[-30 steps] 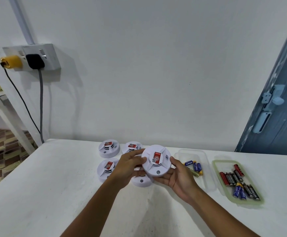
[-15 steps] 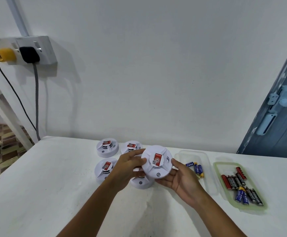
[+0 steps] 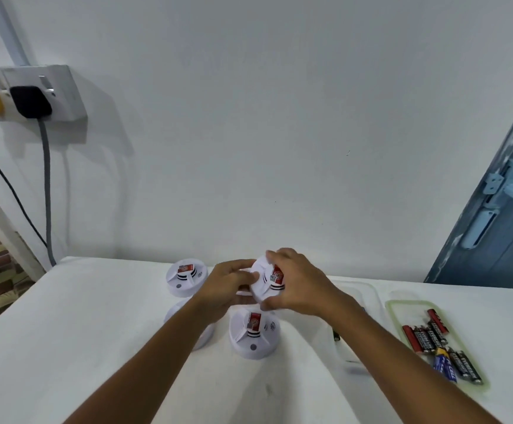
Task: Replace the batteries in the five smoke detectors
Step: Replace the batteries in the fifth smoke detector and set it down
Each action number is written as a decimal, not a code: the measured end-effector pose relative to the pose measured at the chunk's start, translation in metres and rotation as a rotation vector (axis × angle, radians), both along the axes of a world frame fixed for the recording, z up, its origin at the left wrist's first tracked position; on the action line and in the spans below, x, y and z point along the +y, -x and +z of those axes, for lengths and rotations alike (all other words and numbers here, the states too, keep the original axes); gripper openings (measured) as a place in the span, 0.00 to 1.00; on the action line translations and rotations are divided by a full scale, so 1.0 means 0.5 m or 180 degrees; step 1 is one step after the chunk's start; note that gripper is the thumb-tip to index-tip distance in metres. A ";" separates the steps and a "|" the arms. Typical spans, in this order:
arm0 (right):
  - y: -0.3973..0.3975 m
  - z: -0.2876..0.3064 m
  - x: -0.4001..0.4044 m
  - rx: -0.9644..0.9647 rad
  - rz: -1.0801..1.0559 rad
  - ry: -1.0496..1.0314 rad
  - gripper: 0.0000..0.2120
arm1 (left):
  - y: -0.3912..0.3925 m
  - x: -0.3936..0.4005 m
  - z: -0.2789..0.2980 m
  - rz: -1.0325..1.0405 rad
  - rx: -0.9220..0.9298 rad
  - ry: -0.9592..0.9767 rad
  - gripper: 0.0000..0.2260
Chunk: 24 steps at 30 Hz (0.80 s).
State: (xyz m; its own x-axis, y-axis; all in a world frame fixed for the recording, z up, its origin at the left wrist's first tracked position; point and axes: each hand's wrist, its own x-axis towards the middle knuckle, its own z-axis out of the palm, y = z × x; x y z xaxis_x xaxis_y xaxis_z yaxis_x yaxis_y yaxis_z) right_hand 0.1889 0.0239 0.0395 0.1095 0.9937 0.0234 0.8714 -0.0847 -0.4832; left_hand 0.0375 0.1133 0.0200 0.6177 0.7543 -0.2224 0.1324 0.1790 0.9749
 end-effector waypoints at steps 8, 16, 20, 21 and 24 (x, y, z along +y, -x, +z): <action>-0.059 -0.034 0.116 0.0174 -0.0264 0.0649 0.47 | -0.023 0.122 -0.020 -0.0079 0.1387 -0.2033 0.18; -0.075 -0.108 0.143 0.0035 -0.0229 0.1220 0.47 | -0.010 0.168 -0.080 -0.1564 0.2682 -0.2949 0.30; -0.090 -0.104 0.145 0.0015 -0.0246 0.1279 0.48 | -0.007 0.167 -0.084 -0.1565 0.2626 -0.2961 0.28; -0.094 -0.102 0.145 0.0027 -0.0276 0.1272 0.47 | -0.007 0.169 -0.085 -0.1567 0.2613 -0.2981 0.28; -0.098 -0.104 0.150 -0.0020 -0.0330 0.1311 0.46 | -0.005 0.175 -0.091 -0.1534 0.2625 -0.3011 0.27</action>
